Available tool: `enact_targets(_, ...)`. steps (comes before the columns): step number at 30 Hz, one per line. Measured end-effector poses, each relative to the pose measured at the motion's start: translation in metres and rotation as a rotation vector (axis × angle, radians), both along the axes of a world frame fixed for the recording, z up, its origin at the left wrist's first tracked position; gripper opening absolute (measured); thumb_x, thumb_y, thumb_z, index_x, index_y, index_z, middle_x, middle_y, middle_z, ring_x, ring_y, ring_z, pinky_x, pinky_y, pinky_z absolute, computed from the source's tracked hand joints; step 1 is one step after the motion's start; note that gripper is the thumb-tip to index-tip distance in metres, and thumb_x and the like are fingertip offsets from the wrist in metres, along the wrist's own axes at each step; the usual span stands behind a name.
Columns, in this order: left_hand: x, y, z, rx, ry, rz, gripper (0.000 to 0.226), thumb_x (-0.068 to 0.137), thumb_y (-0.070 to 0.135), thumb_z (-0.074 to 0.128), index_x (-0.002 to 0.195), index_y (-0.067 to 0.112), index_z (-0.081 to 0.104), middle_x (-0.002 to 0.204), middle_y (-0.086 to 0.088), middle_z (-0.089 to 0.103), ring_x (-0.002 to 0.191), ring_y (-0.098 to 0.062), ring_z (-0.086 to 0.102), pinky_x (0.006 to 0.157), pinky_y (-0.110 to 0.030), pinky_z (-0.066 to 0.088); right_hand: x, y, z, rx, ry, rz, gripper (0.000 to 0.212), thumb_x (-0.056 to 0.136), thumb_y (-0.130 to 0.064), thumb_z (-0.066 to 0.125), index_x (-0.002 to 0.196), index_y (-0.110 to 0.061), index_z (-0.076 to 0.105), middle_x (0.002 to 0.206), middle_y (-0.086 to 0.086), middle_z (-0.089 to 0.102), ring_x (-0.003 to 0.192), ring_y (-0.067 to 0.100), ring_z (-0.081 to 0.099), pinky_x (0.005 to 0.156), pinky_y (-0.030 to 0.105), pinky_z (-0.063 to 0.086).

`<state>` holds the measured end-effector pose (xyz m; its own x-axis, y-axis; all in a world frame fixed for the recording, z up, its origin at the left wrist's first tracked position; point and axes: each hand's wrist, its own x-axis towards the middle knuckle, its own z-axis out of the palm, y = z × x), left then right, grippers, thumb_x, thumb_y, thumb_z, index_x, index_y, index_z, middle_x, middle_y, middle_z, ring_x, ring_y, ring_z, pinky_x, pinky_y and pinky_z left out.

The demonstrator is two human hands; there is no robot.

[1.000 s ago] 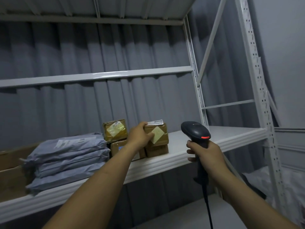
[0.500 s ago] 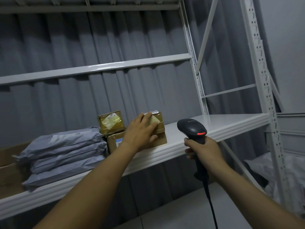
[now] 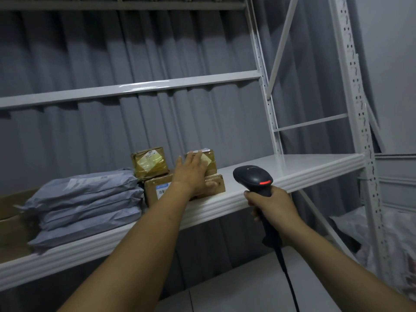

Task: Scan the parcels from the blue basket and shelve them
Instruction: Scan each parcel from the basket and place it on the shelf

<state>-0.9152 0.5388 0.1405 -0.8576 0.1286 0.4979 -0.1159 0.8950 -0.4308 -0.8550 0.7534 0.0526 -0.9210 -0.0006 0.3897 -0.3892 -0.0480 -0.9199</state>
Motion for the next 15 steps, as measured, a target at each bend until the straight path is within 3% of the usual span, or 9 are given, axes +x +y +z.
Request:
enact_targets(3, 0.029, 0.004, -0.010, 0.089, 0.041, -0.077, 0.073, 0.090, 0.064, 0.043, 0.149, 0.023, 0.030, 0.161, -0.006, 0.010, 0.148, -0.028, 0.009, 0.118, -0.052, 0.014, 0.019, 0.001, -0.004, 0.047, 0.001, -0.009, 0.016, 0.083, -0.023, 0.071, 0.082, -0.008, 0.067, 0.070, 0.014, 0.068, 0.056, 0.020, 0.062, 0.065, 0.040, 0.057)
enact_targets(7, 0.082, 0.008, -0.040, 0.184, 0.043, -0.185, 0.066, 0.091, 0.058, 0.047, 0.147, 0.024, 0.035, 0.158, -0.010, 0.020, 0.144, -0.029, 0.020, 0.115, -0.044, 0.023, 0.062, -0.001, -0.027, 0.125, -0.031, -0.002, 0.019, 0.082, -0.025, 0.072, 0.079, -0.007, 0.067, 0.061, 0.010, 0.066, 0.054, 0.021, 0.062, 0.066, 0.042, 0.056)
enact_targets(15, 0.196, -0.009, -0.181, 0.369, -0.175, -0.150, 0.065, 0.095, 0.055, 0.046, 0.149, 0.021, 0.034, 0.159, -0.011, 0.019, 0.146, -0.027, 0.017, 0.116, -0.042, 0.019, 0.162, -0.008, -0.125, 0.341, -0.196, 0.073, 0.016, 0.083, -0.025, 0.071, 0.083, -0.010, 0.065, 0.067, 0.011, 0.070, 0.052, 0.016, 0.062, 0.058, 0.029, 0.052)
